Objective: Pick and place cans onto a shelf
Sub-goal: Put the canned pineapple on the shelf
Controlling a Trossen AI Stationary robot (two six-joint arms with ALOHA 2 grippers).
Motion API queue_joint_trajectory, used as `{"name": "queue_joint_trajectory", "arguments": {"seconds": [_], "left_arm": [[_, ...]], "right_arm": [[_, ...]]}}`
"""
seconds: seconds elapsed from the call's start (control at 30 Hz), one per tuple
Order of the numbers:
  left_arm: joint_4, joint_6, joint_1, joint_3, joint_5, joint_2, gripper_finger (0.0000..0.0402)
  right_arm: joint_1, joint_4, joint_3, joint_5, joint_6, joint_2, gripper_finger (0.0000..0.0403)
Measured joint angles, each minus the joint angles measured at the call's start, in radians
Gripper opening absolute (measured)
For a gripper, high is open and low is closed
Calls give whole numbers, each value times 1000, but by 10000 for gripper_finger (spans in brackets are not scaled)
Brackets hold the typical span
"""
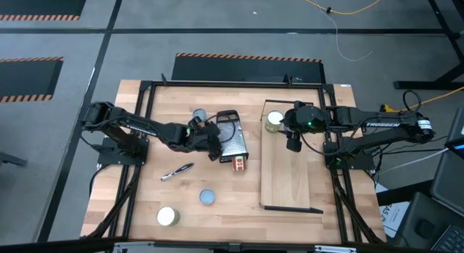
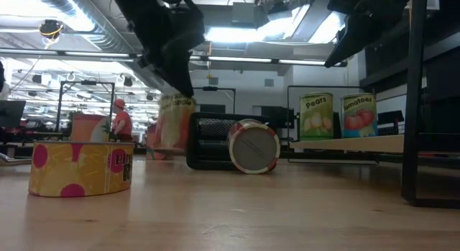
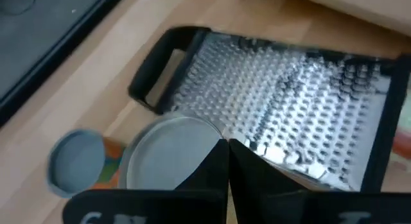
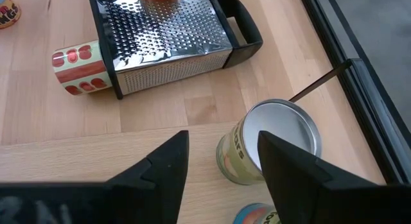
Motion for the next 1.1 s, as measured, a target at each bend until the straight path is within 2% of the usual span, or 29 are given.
{"name": "queue_joint_trajectory", "arguments": {"seconds": [0.27,0.73,0.87,1.1], "left_arm": [[12,-26,-38,2,-53,33,0],[9,-45,-55,0,-48,58,1],[12,-45,-55,0,-48,58,19],[17,-41,-55,0,-47,58,75]], "right_arm": [[0,0,0,0,0,0,191],[0,0,0,-1,0,0,191],[0,0,0,-1,0,0,191],[0,0,0,-1,-1,0,191]]}}
